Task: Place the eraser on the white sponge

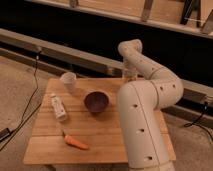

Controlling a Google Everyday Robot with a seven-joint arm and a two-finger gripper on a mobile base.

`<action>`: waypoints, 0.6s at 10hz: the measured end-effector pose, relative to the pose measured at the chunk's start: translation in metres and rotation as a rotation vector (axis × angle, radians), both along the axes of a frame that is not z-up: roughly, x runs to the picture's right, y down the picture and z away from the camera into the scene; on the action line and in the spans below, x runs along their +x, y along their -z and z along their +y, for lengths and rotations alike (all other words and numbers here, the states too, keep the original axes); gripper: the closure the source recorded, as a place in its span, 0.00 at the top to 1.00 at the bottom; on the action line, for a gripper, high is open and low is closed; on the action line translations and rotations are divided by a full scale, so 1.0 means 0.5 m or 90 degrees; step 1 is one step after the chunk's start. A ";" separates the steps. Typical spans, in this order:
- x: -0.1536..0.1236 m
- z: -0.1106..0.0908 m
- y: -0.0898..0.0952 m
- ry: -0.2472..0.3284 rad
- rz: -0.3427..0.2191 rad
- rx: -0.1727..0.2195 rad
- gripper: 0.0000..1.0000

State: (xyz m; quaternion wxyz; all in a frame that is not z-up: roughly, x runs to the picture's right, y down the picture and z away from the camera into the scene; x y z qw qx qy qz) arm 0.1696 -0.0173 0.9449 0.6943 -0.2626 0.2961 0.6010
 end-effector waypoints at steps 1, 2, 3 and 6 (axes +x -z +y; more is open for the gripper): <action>-0.001 0.006 -0.006 0.001 -0.001 -0.004 0.00; -0.001 0.011 -0.012 0.001 -0.002 -0.007 0.00; 0.000 0.017 -0.017 0.002 -0.001 -0.010 0.00; 0.000 0.034 -0.034 0.001 -0.001 -0.019 0.18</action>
